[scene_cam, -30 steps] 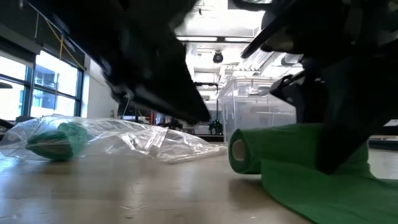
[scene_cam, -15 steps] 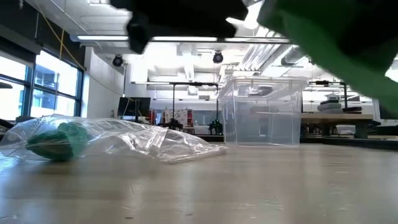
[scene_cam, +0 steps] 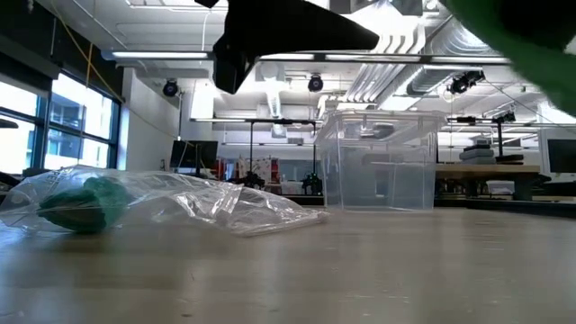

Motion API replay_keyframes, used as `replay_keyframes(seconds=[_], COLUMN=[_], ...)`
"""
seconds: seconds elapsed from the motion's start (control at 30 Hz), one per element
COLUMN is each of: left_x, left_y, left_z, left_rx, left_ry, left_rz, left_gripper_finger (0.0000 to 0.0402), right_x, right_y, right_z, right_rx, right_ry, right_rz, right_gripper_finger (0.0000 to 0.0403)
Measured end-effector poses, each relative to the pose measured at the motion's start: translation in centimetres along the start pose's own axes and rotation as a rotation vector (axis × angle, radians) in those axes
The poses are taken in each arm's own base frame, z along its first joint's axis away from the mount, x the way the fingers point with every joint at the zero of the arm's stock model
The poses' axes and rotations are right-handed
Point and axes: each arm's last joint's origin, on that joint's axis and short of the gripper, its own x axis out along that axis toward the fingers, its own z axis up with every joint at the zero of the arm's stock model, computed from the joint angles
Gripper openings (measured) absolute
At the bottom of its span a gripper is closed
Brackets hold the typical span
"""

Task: Roll bandage
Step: Roll the green bandage

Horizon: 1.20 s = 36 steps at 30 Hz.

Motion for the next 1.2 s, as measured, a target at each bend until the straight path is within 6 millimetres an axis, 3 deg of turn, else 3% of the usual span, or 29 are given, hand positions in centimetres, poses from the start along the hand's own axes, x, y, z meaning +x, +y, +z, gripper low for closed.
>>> replay_keyframes(seconds=[0.33,0.57,1.2], left_x=[-0.2,-1.5,-0.4], left_y=[0.4,0.1,0.4], left_z=[-0.3,0.9,2.3], left_rx=[-0.048,-0.029,-0.155], left_ry=[0.053,-0.012,-0.067], left_rz=[0.044,0.103,0.023], left_gripper_finger=[0.0164,0.0163,0.0166], right_x=[-0.5,-0.5,-0.6], right_y=[0.0,0.0,0.0], right_z=[-0.6,-0.7,-0.6], right_rx=[-0.058,-0.051,-0.071], right_ry=[0.001,0.001,-0.015], right_rz=[-0.106,-0.104,-0.138], right_gripper_finger=[0.0087,0.0087,0.0087])
